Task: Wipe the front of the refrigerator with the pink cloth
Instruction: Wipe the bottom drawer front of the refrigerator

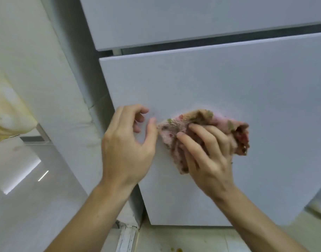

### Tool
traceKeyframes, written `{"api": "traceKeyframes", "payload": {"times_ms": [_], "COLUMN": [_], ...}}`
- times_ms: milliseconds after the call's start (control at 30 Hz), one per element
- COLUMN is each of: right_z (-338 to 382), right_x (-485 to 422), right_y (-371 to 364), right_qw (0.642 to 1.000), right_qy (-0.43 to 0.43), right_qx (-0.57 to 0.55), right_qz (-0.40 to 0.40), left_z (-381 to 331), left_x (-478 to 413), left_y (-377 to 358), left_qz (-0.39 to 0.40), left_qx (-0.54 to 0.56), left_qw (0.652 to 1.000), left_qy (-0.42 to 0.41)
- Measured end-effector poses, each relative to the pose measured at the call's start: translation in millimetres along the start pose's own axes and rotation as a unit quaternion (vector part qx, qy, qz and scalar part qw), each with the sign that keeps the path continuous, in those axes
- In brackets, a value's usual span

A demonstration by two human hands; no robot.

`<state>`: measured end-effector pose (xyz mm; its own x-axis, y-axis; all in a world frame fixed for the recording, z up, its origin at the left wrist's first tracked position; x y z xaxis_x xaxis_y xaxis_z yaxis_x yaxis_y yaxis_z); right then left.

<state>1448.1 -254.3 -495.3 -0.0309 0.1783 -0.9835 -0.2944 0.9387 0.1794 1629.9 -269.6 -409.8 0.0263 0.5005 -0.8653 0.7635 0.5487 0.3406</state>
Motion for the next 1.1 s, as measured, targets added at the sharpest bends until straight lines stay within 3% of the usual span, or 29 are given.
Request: {"api": "traceKeyframes", "payload": {"times_ms": [100,167,267,367,600,667,733,833,900,1000,1100], "right_z": [-20.4,-20.5,-7.2,20.9,63.2,67.6,67.8,51.8,44.4,42.1,46.9], "right_x": [-19.7,-22.0,-25.6,-71.3,-105.8,-75.4,-20.4,64.8,83.4,68.6,12.4], "right_y": [0.2,-7.4,-20.3,-23.9,-53.0,-60.6,-68.9,-69.7,-66.2,-58.9,-51.3], "right_qw": [0.996,0.994,0.992,0.992,0.989,0.990,0.982,0.948,0.930,0.943,0.975], "right_qy": [0.072,0.069,0.034,0.010,0.003,0.038,0.111,0.213,0.247,0.219,0.137], "right_qx": [0.048,0.084,0.118,0.110,0.148,0.133,0.130,0.138,0.164,0.136,0.070], "right_qz": [-0.024,0.005,0.042,0.055,0.010,0.018,0.080,0.194,0.215,0.212,0.162], "left_z": [29.0,50.9,88.1,114.7,118.2,120.7,121.3,123.6,124.7,122.6,120.4], "left_x": [-4.6,-5.9,-4.4,-5.5,-7.3,-6.5,-6.3,-4.6,-4.4,-3.6,0.5], "left_y": [12.8,18.4,17.9,11.4,4.4,5.0,4.3,5.5,7.4,8.3,7.4], "left_qz": [-0.078,-0.106,-0.077,-0.029,-0.071,-0.074,-0.076,-0.067,-0.059,-0.050,-0.046], "left_qx": [-0.047,-0.100,-0.165,-0.155,-0.128,-0.128,-0.127,-0.131,-0.140,-0.132,-0.131], "left_qw": [0.995,0.988,0.982,0.987,0.989,0.988,0.988,0.988,0.987,0.989,0.990], "left_qy": [-0.027,-0.048,-0.047,-0.026,-0.034,-0.040,-0.045,-0.045,-0.048,-0.044,-0.025]}}
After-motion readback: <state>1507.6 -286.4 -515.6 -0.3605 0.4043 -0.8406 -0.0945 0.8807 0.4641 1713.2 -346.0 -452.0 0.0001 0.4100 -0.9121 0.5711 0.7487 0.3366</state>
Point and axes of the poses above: each hand's wrist, its own x-axis away from the middle knuckle, its own y-axis out of the back of the hand, z = x × y, the point moved 1 cm from there along -x, towards the middle knuckle, and after that the axes turned 1 degree about -y, right-handed, at the moved point
